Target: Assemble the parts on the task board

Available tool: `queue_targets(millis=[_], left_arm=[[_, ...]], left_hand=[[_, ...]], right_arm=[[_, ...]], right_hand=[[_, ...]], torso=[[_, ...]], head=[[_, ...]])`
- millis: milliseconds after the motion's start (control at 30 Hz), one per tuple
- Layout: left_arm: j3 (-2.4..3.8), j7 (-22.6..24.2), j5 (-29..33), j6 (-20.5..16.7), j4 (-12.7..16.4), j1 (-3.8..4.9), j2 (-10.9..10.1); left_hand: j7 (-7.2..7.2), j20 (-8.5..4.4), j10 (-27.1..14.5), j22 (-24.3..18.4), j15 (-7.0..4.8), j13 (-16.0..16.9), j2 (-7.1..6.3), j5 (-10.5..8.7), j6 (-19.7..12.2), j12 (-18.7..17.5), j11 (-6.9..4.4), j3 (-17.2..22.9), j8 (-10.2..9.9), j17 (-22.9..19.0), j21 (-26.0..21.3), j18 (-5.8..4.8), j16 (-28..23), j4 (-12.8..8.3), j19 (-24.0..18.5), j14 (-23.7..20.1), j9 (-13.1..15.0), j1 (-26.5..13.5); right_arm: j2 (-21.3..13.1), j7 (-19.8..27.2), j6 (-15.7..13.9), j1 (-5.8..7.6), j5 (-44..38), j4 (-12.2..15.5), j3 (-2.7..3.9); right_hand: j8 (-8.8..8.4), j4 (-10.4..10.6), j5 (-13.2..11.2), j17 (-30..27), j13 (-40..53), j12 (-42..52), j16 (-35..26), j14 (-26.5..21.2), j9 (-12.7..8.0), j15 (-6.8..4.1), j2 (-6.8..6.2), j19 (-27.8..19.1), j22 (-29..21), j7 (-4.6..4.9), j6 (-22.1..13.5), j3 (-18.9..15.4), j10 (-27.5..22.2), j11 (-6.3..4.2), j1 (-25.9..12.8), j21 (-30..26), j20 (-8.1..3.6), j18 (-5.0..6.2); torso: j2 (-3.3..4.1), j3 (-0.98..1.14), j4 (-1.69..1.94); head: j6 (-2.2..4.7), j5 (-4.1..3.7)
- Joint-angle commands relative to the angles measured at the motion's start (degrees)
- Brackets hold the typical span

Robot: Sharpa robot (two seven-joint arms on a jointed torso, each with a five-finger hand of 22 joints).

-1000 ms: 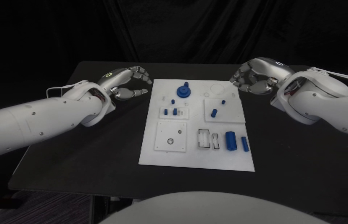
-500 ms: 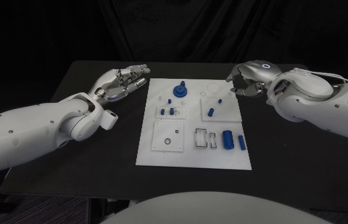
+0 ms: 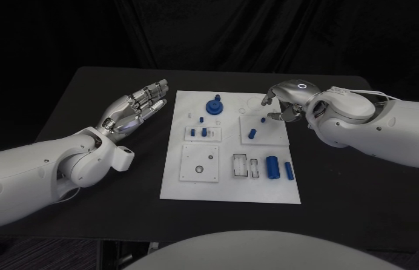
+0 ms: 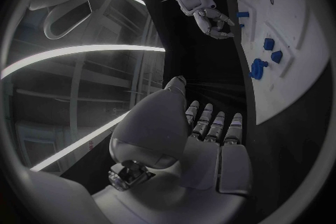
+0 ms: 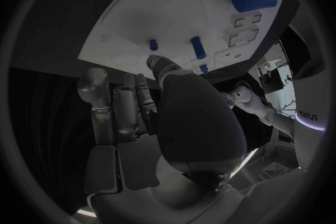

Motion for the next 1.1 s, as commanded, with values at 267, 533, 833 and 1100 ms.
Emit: queue_targets(millis=[267,533,833,1100], left_arm=[[0.06,10.6,2.0,2.6,1.8,-0.37,-0.5],[0.06,10.1,2.1,3.3,2.0,-0.47,-0.6],[0.05,9.8,2.1,3.5,2.1,-0.53,-0.8],[0.05,9.6,2.1,3.8,2.1,-0.58,-0.7]], left_hand=[[0.38,0.78,-0.3,-0.1,-0.01,0.0,0.21,0.89,-0.5,-0.3,0.47,-0.1,-0.2,-0.1,-0.4,0.43,-0.3,-1.7,0.1,-0.3,-0.1,1.9],[0.66,2.22,-0.4,0.0,0.95,0.0,0.5,1.12,-0.7,-0.3,1.1,-0.1,-0.2,0.1,-0.3,0.92,0.2,-2.4,0.0,0.3,-0.1,2.2],[0.85,2.83,-0.5,0.1,1.38,0.0,0.58,1.26,-0.6,-0.2,1.26,-0.1,-0.2,0.2,-0.2,1.05,0.5,-2.8,0.0,0.6,0.0,2.4],[1.13,3.13,-0.4,0.2,1.83,0.1,0.71,1.64,-0.4,0.1,1.49,0.1,-0.1,0.3,-0.1,1.16,1.1,-3.4,-0.1,1.1,0.0,2.7]], right_arm=[[0.8,1.2,0.1,-1.48,-0.9,-0.8,0.03],[0.7,1.8,0.2,-1.78,-0.4,-0.4,0.03],[0.2,2.1,0.2,-1.84,-0.4,0.4,0.02],[0.4,2.3,-0.1,-1.86,0.2,0.1,0.02]], right_hand=[[-0.49,-0.6,2.4,-0.7,-2.9,-0.7,-0.3,0.0,-0.1,-0.03,0.33,0.5,5.9,-0.11,0.9,0.4,3.8,-0.29,0.9,0.2,0.16,1.02],[-0.47,-1.8,7.0,-1.5,-4.9,-1.6,-0.7,-0.3,0.1,-0.12,-0.53,0.4,5.9,0.13,1.5,1.5,4.5,-0.28,1.6,-0.3,-0.04,1.1],[-0.5,-2.6,8.2,-2.1,-5.6,-1.9,-1.1,-0.6,0.2,-0.4,-1.3,0.2,5.8,-0.03,1.7,1.9,4.8,-0.31,1.4,-0.7,-0.24,1.19],[1.23,-3.2,7.0,-1.9,-5.2,0.2,-0.6,-0.3,1.5,-0.45,-0.76,0.5,6.0,-0.22,4.5,2.1,6.8,-0.85,0.6,-0.1,-0.33,1.04]], torso=[[1.06,-1.2,0.16],[1.22,-1.0,0.09],[1.09,-1.07,0.12],[0.84,-1.26,0.03]], head=[[-0.01,-0.12],[-0.01,0.04],[-0.01,-0.13],[-0.01,0.07]])
